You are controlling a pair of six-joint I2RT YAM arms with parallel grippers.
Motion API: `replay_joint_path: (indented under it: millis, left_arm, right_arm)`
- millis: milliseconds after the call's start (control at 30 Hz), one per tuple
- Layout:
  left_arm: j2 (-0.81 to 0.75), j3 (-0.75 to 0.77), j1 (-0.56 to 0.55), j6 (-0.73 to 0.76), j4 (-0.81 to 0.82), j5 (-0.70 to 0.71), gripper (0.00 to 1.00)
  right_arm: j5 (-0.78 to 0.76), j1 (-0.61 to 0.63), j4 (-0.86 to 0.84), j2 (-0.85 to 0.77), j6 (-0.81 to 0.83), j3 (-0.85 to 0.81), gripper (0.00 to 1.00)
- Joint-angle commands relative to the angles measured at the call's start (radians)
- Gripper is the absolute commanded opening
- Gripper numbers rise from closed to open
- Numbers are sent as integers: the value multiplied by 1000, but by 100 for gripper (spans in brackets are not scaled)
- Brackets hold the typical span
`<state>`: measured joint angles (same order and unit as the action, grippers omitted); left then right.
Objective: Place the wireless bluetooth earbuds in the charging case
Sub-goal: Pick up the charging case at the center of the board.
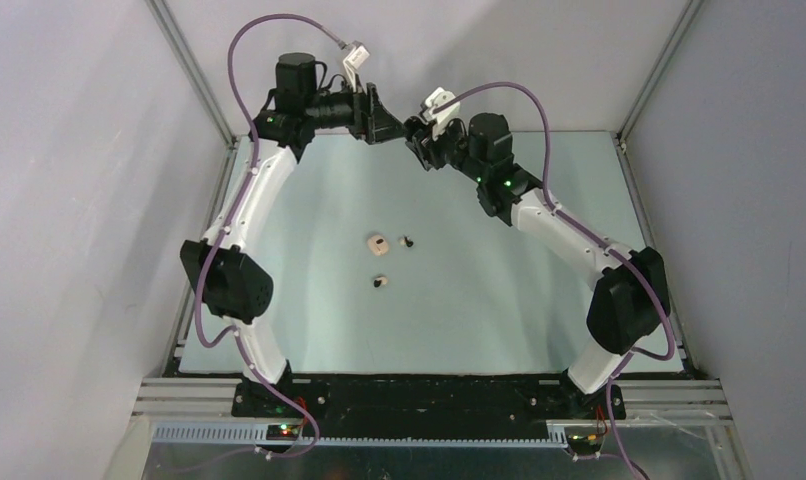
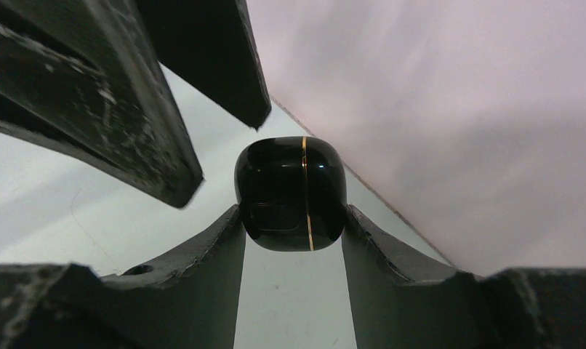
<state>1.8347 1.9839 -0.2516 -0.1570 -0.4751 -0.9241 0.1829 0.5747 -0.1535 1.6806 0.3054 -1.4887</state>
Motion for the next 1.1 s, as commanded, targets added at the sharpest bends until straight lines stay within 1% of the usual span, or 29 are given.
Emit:
replay_joint_path:
  millis: [0, 200, 300, 433, 467, 500, 533, 600, 633, 667, 700, 733, 767, 800, 833, 867, 900, 933, 967, 1000, 1033, 1067]
  left_arm:
    - [-7, -16, -14, 11, 13, 1, 73]
    - [-14, -40, -36, 28, 13, 49, 64]
    - [-18, -50, -41, 31, 12, 61, 58]
    - [-27, -61, -45, 35, 12, 63, 55]
    - [-29, -62, -47, 35, 12, 62, 53]
    - [-33, -67, -49, 39, 12, 58, 48]
    - [-35, -69, -51, 40, 13, 56, 46]
    - [-41, -76, -55, 46, 13, 54, 37]
    - [-46, -82, -58, 49, 12, 52, 30]
    - [-47, -86, -60, 49, 13, 50, 26]
    - [-51, -91, -61, 51, 13, 47, 18]
    - [-52, -93, -62, 50, 13, 45, 10]
    - [-54, -93, -62, 46, 13, 38, 7]
    - [-55, -92, -61, 43, 12, 25, 2]
    - [-57, -90, -59, 39, 11, 12, 1]
    - [-59, -91, -57, 39, 11, -22, 0]
    - [-63, -91, -56, 47, 11, -43, 0]
    - [-67, -93, -55, 54, 12, -79, 0]
    - [-78, -108, -55, 82, 11, -97, 0]
    - [-98, -120, -56, 129, 11, -155, 2]
    - [-109, -153, -57, 161, 11, -178, 3]
    - [-139, -173, -56, 220, 12, -217, 4]
  right_arm:
    - [31, 10, -92, -43, 51, -2, 16]
    - [38, 25, -108, -61, 68, 24, 16]
    - [42, 34, -109, -75, 76, 39, 16]
    - [47, 44, -103, -90, 93, 60, 16]
    - [46, 47, -103, -96, 93, 63, 16]
    - [44, 49, -102, -99, 92, 69, 16]
    - [42, 52, -102, -105, 92, 72, 16]
    - [37, 55, -100, -114, 92, 79, 16]
    - [30, 56, -98, -116, 90, 80, 16]
    - [25, 60, -97, -119, 89, 81, 19]
    - [17, 61, -91, -121, 91, 82, 23]
    - [13, 62, -79, -125, 92, 81, 34]
    - [9, 62, -65, -134, 96, 80, 40]
    - [10, 63, -18, -140, 106, 77, 59]
    - [20, 62, 17, -153, 113, 64, 67]
    - [28, 58, 106, -161, 128, 43, 77]
    - [58, 46, 164, -181, 131, 31, 83]
    - [73, 39, 275, -191, 121, 5, 85]
    - [109, 18, 331, -213, 109, -9, 87]
    - [149, 7, 437, -220, 82, -50, 88]
    - [184, -17, 499, -226, 70, -80, 88]
    - [214, -30, 620, -225, 49, -143, 88]
